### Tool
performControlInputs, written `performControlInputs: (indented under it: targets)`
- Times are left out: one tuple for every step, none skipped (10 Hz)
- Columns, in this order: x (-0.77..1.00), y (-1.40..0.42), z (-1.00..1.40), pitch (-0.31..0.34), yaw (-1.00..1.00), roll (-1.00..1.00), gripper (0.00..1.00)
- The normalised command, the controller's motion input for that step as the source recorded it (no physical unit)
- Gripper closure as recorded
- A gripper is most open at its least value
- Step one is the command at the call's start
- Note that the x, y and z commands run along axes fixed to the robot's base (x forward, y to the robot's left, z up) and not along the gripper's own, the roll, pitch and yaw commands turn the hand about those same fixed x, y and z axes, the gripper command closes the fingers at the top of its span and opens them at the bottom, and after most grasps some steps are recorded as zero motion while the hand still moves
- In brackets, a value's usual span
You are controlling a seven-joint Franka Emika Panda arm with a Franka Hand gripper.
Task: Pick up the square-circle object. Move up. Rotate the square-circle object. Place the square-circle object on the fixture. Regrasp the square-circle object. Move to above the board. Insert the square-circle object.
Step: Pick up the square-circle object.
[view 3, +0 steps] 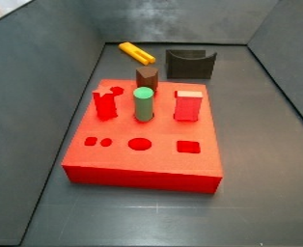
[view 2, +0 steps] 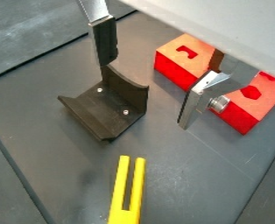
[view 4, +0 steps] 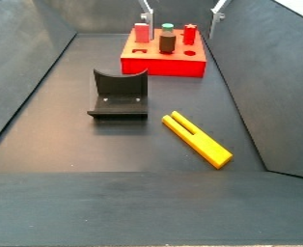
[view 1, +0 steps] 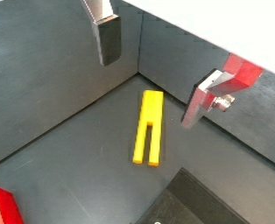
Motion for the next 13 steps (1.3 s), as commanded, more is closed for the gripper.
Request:
performControlInputs:
  targets:
    - [-0.59, 0.43, -0.25, -0.344, -0.08, -0.28, 0.0]
    - [-0.42, 0.59, -0.96, -0.209, 0.48, 0.02, 0.0]
    - [-0.33, 0.47, -0.99, -0.203, 0.59, 0.06, 0.0]
    - [-0.33, 0.46, -1.0, -0.204, 0.6, 0.06, 0.0]
    - [-0.21, 0.45, -0.99, -0.174, 0.66, 0.01, 0.0]
    - [0.0, 0.38, -1.0, -0.069, 0.76, 0.0, 0.0]
    - [0.48, 0.19, -0.99, 0.0, 0.59, -0.16, 0.0]
    - [0.73, 0.0, -0.86, 0.061, 0.49, -0.16, 0.0]
    - [0.72, -0.1, -0.8, 0.099, 0.5, -0.14, 0.0]
    - [0.74, -0.03, -0.85, 0.069, 0.49, -0.15, 0.0]
    - [0.55, 0.0, -0.93, 0.017, 0.45, -0.12, 0.0]
    - [0.38, 0.09, -1.0, 0.0, 0.42, -0.09, 0.0]
    - [0.16, 0.23, -1.0, 0.0, 0.38, -0.02, 0.0]
